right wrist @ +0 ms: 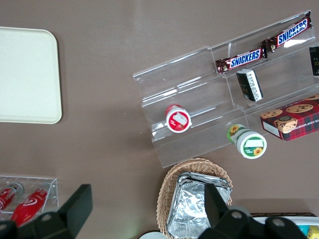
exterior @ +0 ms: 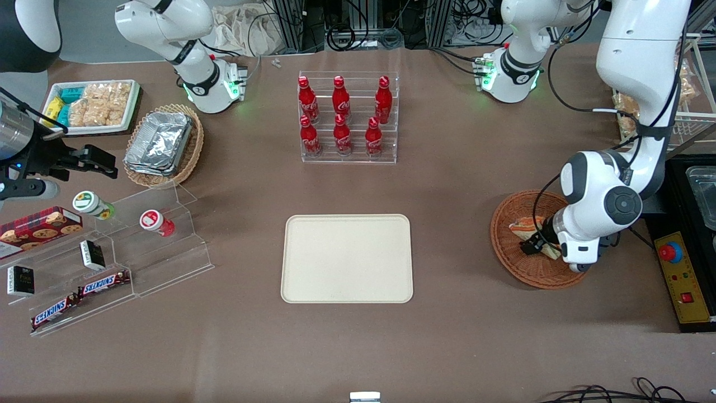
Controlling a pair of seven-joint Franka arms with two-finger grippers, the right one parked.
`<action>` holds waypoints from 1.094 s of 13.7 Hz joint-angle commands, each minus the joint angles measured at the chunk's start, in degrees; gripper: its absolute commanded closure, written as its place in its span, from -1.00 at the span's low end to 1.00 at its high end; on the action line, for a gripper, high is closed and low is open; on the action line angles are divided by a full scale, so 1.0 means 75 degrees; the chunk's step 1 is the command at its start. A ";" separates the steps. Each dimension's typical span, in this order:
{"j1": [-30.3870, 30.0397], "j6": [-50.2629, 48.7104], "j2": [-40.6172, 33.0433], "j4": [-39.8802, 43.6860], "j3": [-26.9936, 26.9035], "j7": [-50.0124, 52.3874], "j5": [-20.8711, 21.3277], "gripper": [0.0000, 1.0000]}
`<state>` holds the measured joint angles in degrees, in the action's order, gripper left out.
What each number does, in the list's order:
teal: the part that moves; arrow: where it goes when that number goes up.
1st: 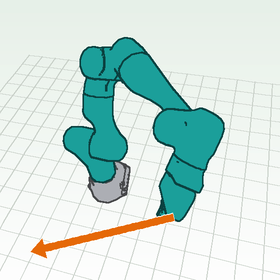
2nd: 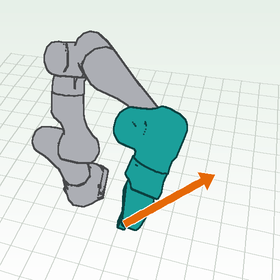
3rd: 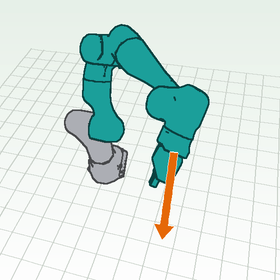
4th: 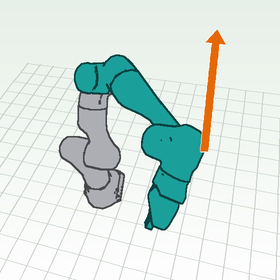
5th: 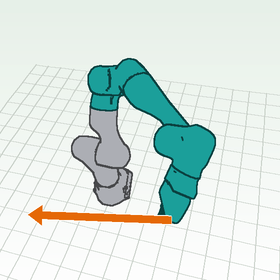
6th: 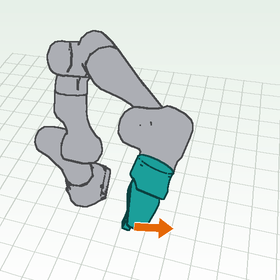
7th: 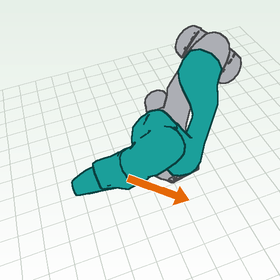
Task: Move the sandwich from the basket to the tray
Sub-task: 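Close the left gripper on the sandwich's edge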
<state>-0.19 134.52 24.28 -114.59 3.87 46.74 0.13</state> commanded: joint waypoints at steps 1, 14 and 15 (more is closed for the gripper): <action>0.0026 0.0110 0.0079 0.0056 0.0000 0.0272 0.0181 -0.18; 0.0002 -0.3427 -0.1245 0.2128 0.0923 -0.0770 -0.0252 1.00; 0.0002 -0.3533 -0.1222 0.2304 0.1239 -0.0771 -0.0241 1.00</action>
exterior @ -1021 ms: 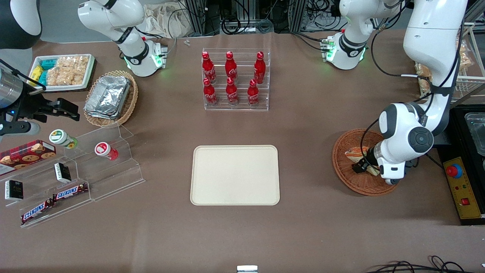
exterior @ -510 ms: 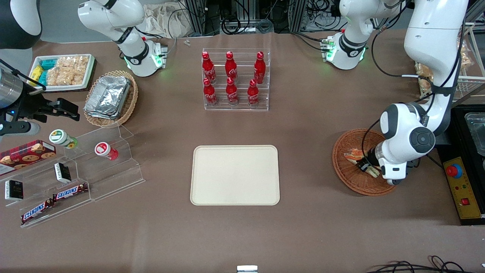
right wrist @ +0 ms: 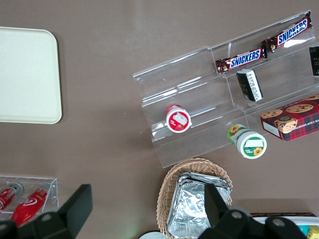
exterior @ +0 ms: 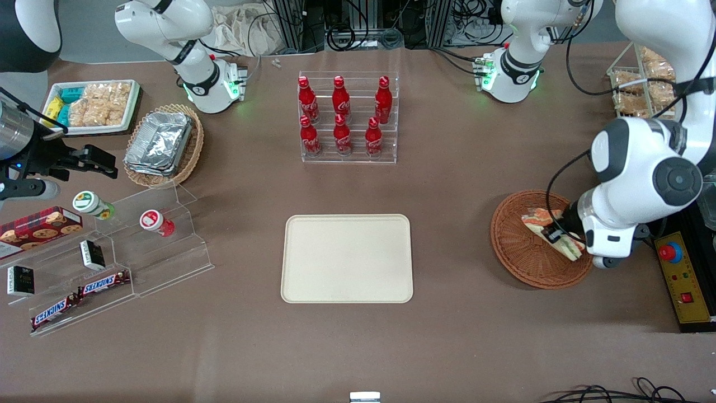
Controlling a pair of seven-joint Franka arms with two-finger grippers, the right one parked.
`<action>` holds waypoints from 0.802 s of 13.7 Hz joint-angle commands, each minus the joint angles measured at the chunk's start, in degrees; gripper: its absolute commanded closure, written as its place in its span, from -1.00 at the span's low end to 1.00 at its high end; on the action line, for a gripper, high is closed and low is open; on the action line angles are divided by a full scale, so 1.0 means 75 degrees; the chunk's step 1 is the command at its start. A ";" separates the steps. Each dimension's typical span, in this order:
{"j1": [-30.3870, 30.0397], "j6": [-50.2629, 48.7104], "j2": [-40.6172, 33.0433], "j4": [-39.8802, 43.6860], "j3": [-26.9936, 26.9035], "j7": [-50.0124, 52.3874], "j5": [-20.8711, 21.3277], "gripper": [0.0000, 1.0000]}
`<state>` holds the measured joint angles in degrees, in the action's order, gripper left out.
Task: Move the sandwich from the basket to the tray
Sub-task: 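Lift the sandwich out of the basket and carry it toward the tray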
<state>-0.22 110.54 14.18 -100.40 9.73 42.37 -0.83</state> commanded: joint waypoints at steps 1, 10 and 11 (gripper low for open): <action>0.0005 -0.0325 0.0125 0.0483 0.0809 -0.0188 -0.0112 1.00; 0.0554 0.1123 0.1047 0.0542 0.2535 -0.1161 0.0040 1.00; 0.0765 0.1604 0.1329 0.0543 0.2535 -0.1160 0.0075 1.00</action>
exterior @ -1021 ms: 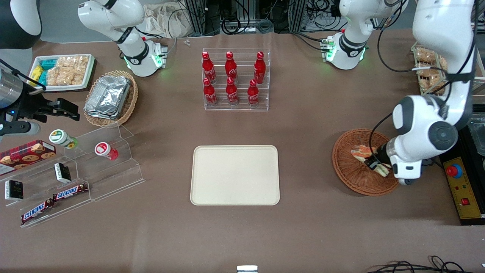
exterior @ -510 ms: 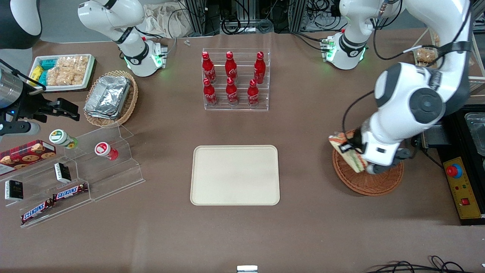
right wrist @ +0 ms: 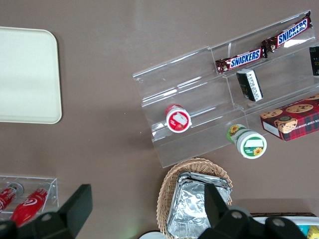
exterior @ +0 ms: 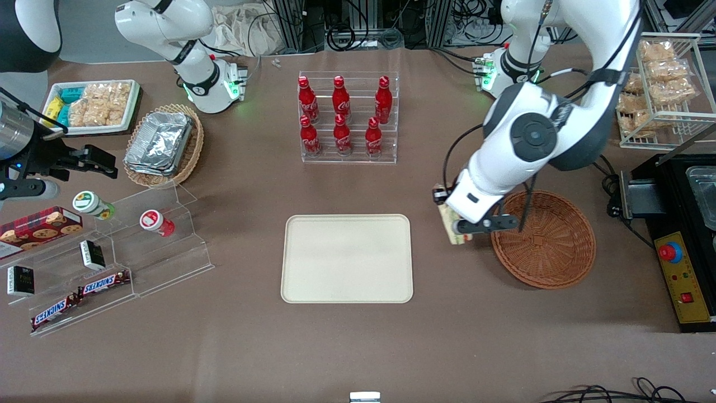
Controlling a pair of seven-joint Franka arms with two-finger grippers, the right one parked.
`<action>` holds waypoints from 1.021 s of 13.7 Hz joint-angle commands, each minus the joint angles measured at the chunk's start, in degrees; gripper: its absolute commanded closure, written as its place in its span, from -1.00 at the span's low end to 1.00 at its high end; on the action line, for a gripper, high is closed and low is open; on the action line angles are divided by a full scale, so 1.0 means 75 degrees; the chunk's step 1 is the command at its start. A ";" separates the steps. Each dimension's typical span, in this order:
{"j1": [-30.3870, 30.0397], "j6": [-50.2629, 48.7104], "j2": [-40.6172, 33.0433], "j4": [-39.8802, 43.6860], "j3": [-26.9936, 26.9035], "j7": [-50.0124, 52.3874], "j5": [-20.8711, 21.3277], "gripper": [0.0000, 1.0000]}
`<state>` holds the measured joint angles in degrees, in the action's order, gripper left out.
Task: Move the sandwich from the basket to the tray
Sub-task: 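Lift the sandwich out of the basket and carry it toward the tray, then lower the sandwich onto the cream tray and open the left gripper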
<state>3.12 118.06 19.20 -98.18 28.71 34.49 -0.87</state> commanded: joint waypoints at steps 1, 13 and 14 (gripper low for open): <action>0.0519 0.1001 0.0975 0.0247 -0.0019 -0.0111 0.0174 1.00; 0.1049 0.2834 0.2970 0.0446 -0.0218 0.0134 0.1886 0.11; 0.1049 0.2834 0.3064 0.0481 -0.0218 0.0239 0.1920 -0.51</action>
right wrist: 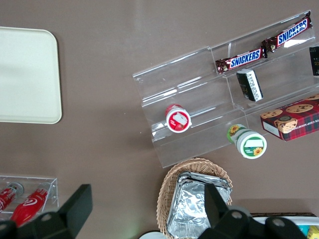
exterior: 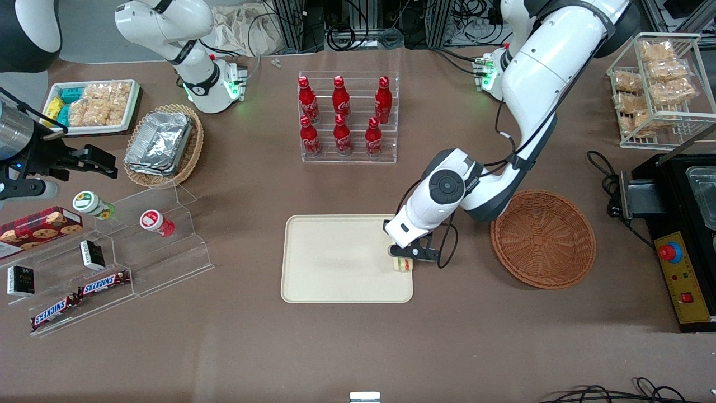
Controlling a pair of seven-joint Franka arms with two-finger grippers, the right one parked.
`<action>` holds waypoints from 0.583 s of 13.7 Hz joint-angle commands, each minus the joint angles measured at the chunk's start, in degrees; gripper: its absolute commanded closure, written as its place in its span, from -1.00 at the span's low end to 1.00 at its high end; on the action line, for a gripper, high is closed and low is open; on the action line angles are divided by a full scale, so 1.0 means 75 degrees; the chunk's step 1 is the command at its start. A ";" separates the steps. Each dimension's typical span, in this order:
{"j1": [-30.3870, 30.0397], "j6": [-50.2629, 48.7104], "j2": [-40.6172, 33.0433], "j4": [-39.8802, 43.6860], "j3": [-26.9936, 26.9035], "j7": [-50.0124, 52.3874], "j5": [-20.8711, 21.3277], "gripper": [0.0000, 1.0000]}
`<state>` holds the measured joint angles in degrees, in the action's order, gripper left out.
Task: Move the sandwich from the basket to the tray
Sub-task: 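Lower the sandwich onto the cream tray and open the left gripper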
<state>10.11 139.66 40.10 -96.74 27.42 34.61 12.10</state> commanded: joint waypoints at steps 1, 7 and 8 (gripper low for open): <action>0.0117 -0.0047 0.0302 0.0324 -0.0047 0.0237 0.0179 -0.70; 0.0012 -0.0093 -0.0001 0.0406 -0.0047 0.0670 0.0156 -0.98; -0.0024 -0.0163 -0.0292 0.0406 -0.0059 0.0706 0.0098 -0.98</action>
<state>9.99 139.72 41.27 -94.32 27.41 37.72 12.24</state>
